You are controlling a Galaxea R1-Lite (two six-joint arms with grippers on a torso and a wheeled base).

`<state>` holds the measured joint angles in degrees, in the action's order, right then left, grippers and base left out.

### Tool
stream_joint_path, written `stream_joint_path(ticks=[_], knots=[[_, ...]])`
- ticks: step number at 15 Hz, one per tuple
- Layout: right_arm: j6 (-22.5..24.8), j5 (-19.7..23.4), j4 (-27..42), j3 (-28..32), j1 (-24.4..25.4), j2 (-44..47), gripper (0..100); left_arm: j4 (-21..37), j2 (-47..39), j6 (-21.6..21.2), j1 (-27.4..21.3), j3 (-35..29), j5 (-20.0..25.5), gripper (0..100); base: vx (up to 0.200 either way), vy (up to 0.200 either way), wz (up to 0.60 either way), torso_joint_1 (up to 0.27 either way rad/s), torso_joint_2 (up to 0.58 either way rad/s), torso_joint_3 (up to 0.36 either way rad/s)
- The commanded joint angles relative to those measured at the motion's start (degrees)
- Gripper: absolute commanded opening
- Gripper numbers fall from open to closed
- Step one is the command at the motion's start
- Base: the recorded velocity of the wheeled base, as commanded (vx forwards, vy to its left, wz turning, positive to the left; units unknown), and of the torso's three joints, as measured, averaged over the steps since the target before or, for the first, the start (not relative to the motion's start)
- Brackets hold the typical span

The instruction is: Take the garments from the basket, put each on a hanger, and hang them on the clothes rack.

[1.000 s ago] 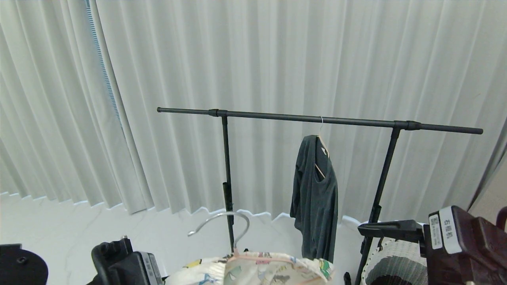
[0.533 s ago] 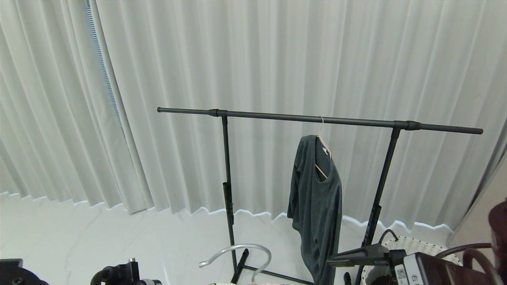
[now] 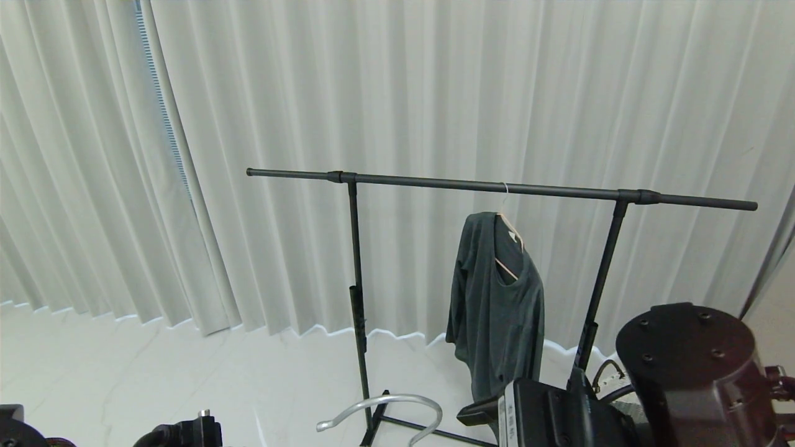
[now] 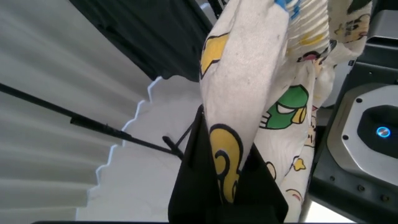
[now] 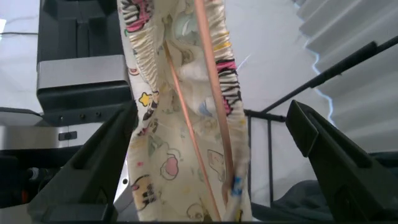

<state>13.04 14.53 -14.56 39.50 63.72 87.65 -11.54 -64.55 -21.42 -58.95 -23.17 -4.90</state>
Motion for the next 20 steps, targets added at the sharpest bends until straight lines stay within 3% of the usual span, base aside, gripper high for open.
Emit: stream_joint_path(ticks=[1,7,8,15,19,20], knots=[[-0.12,-0.03,-0.03,0.23,-1.14,2.09,100,0.03,0.13,-0.29,-0.02,-0.29,-0.02,0,0.0,0.0,0.0,0.0,0.0,0.0],[0.05,-0.12,-0.03,0.23,-2.55,2.17,100,-2.96,-0.31,-0.64,-0.2,-0.47,-0.11,0,0.0,0.0,0.0,0.0,0.0,0.0],[0.14,-0.12,-0.03,0.32,-2.55,2.26,0,-2.96,-0.31,-0.64,-0.2,-0.47,-0.11,0,0.0,0.0,0.0,0.0,0.0,0.0],[0.93,-0.47,-0.03,0.4,-2.72,1.12,0,-3.05,-0.05,-0.64,-0.2,-0.2,-0.11,0,0.0,0.0,0.0,0.0,0.0,0.0],[5.15,-0.21,-0.12,0.32,-2.99,-1.69,0,-3.31,-0.23,-0.73,-0.2,-0.29,-0.11,0,0.0,0.0,0.0,0.0,0.0,0.0],[6.91,-0.12,-0.12,0.23,-3.16,-2.75,0,-3.4,-0.23,-0.64,-0.02,-0.29,-0.46,100,0.0,0.0,0.0,0.0,0.0,0.0]])
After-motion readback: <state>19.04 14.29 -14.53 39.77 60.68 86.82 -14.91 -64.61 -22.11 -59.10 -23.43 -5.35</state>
